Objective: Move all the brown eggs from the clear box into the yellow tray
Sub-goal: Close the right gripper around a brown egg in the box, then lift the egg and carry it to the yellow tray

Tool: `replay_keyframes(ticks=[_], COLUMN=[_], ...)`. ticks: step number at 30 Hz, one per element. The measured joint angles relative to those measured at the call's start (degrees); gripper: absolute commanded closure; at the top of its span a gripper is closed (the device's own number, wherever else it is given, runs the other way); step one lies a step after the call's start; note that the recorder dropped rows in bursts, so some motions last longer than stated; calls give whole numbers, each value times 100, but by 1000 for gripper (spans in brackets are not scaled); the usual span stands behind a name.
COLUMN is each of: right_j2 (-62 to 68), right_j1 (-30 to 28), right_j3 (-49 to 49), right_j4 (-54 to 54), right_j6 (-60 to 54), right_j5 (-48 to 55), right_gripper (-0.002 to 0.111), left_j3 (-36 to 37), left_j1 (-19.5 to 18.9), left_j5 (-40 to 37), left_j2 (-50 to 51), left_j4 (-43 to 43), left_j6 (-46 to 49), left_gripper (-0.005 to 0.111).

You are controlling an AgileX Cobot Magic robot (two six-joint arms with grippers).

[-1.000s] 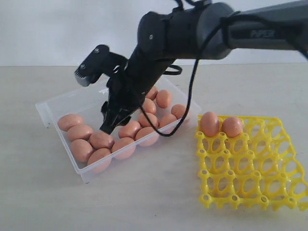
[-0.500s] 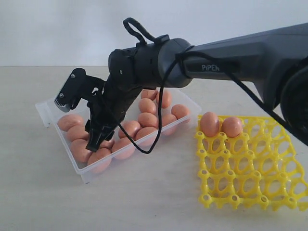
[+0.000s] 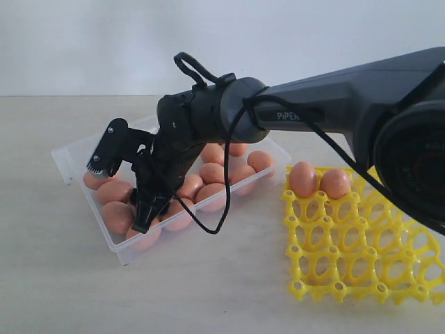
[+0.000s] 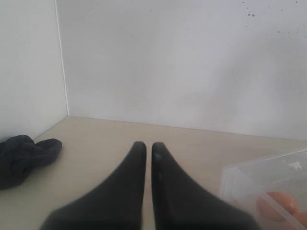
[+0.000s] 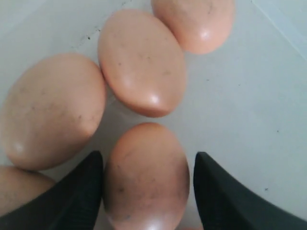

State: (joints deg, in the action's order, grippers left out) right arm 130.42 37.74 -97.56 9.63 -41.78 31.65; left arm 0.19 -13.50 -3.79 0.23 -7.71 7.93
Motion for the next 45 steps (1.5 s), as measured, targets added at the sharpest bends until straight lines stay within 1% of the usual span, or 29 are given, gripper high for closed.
replay_keyframes(ticks=[3, 4, 6, 9, 13, 18, 20, 21, 22, 24, 26, 27, 28, 29, 32, 34, 38, 39, 40, 41, 43, 45], right_j2=[61, 61, 61, 61, 61, -28, -202, -496, -645, -1250, -1946, -2371, -2762, -3222, -3992, -4418, -4784, -4797, -4800, -4810, -4822, -4822], right_j1=[0, 0, 0, 0, 0, 0, 0, -56, -113, -312, -586, -745, -864, -1007, -1227, -1361, -1497, -1497, -1497, -1497, -1497, -1508], right_j3=[0, 0, 0, 0, 0, 0, 0, 104, 181, 646, 1530, 2148, 2667, 3406, 4735, 5589, 6801, 7305, 7489, 7894, 8325, 8518], right_j4=[-60, -73, -158, -210, -220, -221, -36, 433, 636, 1262, 1550, 1622, 1648, 1660, 1647, 1608, 1571, 1592, 1608, 1798, 2221, 2505], right_j6=[-10, -10, -10, -10, 109, 752, 984, 1053, 1053, 959, 881, 840, 834, 818, 922, 1195, 1843, 2307, 2550, 3148, 3523, 3315], right_j5=[-25, -25, -25, -60, -179, -215, -241, -385, -452, -743, -1312, -1725, -2234, -2959, -4505, -5528, -6797, -7456, -7741, -8415, -8898, -8837], right_gripper=[59, 62, 75, 107, 108, 108, 108, 108, 108, 108, 108, 108, 108, 108, 108, 108, 108, 108, 108, 108, 108, 108], left_j3=[0, 0, 0, 0, 0, 0, 0, 0, 0, 0, 0, 0, 0, 0, 0, 0, 0, 0, 0, 0, 0, 0], left_j1=[0, 0, 0, 0, 0, 0, 0, 0, 0, 0, 0, 0, 0, 0, 0, 0, 0, 0, 0, 0, 0, 0], left_j5=[0, 0, 0, 0, 0, 0, 0, 0, 0, 0, 0, 0, 0, 0, 0, 0, 0, 0, 0, 0, 0, 0], left_j2=[0, 0, 0, 0, 0, 0, 0, 0, 0, 0, 0, 0, 0, 0, 0, 0, 0, 0, 0, 0, 0, 0], left_j4=[0, 0, 0, 0, 0, 0, 0, 0, 0, 0, 0, 0, 0, 0, 0, 0, 0, 0, 0, 0, 0, 0], left_j6=[0, 0, 0, 0, 0, 0, 0, 0, 0, 0, 0, 0, 0, 0, 0, 0, 0, 0, 0, 0, 0, 0], left_gripper=[103, 103, 103, 103, 103, 103, 103, 103, 103, 103, 103, 103, 103, 103, 103, 103, 103, 103, 103, 103, 103, 103])
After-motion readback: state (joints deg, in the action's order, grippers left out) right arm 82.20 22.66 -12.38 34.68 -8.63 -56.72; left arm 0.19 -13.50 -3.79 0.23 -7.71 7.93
